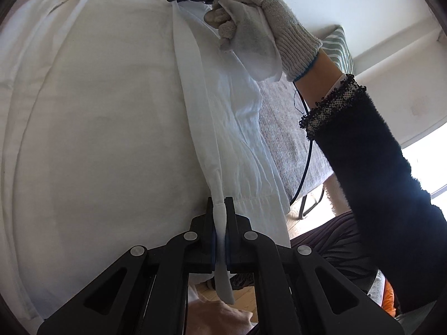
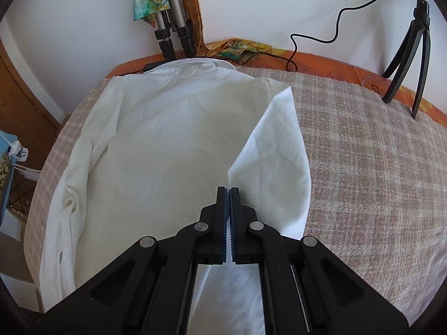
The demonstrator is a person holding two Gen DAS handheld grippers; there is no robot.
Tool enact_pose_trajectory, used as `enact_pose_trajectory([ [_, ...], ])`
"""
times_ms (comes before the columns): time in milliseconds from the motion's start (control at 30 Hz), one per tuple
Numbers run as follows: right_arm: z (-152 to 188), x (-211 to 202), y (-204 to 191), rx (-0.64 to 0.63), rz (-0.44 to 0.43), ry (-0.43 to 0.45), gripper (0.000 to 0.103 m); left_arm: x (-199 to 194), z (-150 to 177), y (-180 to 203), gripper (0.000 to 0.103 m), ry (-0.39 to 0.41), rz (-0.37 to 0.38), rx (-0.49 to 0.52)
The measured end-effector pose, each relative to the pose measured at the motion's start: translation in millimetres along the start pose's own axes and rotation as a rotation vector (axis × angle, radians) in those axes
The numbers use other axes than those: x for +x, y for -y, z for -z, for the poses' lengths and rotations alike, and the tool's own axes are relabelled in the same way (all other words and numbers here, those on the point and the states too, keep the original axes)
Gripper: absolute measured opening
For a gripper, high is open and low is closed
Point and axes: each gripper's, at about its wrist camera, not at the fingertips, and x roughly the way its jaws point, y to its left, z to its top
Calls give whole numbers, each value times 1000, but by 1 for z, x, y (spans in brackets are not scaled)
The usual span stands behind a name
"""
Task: Fold small clothes
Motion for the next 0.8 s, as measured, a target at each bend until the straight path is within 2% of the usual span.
enact_pose_trajectory([
  [167, -1, -5, 24, 72, -47, 16, 2, -1, -3, 8, 4, -13, -31, 25],
  [233, -2, -22, 30, 100, -83, 27, 4, 0, -4, 17, 6, -2, -79, 73],
  [300, 0, -45, 38, 127, -105, 58, 11, -1, 1, 25, 16, 5, -147, 115],
  [367, 7, -73, 48, 153, -124, 93, 28, -10, 4, 28, 25, 32, -205, 138],
  [433, 16, -99, 58, 173, -149, 116, 35, -24, 5, 27, 25, 87, -256, 153],
  [467, 23, -112, 62, 177, -152, 121, 35, -30, 6, 28, 25, 110, -266, 152],
  [600, 55, -161, 81, 211, -191, 146, 35, -45, 11, 38, 25, 182, -244, 186],
  [800, 109, -212, 98, 248, -195, 182, 47, -24, 15, 74, 25, 165, -198, 274],
])
